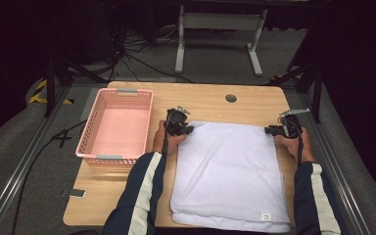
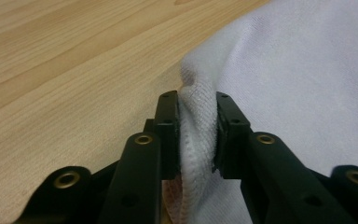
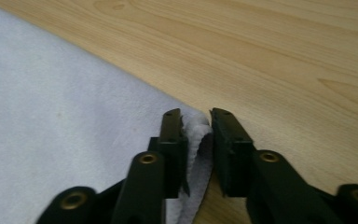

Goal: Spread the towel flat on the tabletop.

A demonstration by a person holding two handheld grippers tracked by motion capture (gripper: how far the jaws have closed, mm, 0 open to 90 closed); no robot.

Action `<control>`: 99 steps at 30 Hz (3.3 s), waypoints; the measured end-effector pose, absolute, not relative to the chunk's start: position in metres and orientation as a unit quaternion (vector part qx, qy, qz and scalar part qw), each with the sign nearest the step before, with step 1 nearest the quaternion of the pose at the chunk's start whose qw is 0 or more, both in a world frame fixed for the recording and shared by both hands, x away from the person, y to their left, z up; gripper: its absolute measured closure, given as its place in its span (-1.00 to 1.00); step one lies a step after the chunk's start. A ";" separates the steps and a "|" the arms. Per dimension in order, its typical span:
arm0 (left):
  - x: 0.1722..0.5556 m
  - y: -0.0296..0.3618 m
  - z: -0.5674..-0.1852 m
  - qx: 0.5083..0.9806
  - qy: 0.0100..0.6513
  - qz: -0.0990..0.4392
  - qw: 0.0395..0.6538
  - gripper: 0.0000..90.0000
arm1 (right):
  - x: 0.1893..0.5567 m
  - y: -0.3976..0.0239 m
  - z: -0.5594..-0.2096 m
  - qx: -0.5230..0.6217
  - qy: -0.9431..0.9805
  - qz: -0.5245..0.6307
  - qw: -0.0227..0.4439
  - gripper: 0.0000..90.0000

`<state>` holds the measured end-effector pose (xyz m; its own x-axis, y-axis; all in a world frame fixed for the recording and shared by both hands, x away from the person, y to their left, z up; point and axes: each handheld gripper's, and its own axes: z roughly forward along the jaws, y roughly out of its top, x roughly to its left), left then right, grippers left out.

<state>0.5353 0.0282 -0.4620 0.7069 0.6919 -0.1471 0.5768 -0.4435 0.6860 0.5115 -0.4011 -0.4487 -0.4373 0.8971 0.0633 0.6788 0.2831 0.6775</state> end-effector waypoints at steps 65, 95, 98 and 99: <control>0.312 0.079 -0.459 0.929 0.119 0.066 0.345 0.74 | 0.274 -0.394 -0.443 0.195 0.919 0.339 0.047 0.87; 0.310 0.115 -0.457 0.908 0.163 0.104 0.371 0.12 | 0.275 -0.410 -0.429 0.188 0.913 0.347 0.105 0.49; 0.309 0.129 -0.451 0.886 0.211 0.086 0.403 -0.27 | 0.266 -0.412 -0.427 0.198 0.910 0.349 0.104 0.29; 0.309 0.133 -0.447 0.879 0.218 0.080 0.418 -0.28 | 0.264 -0.413 -0.425 0.197 0.909 0.352 0.106 0.26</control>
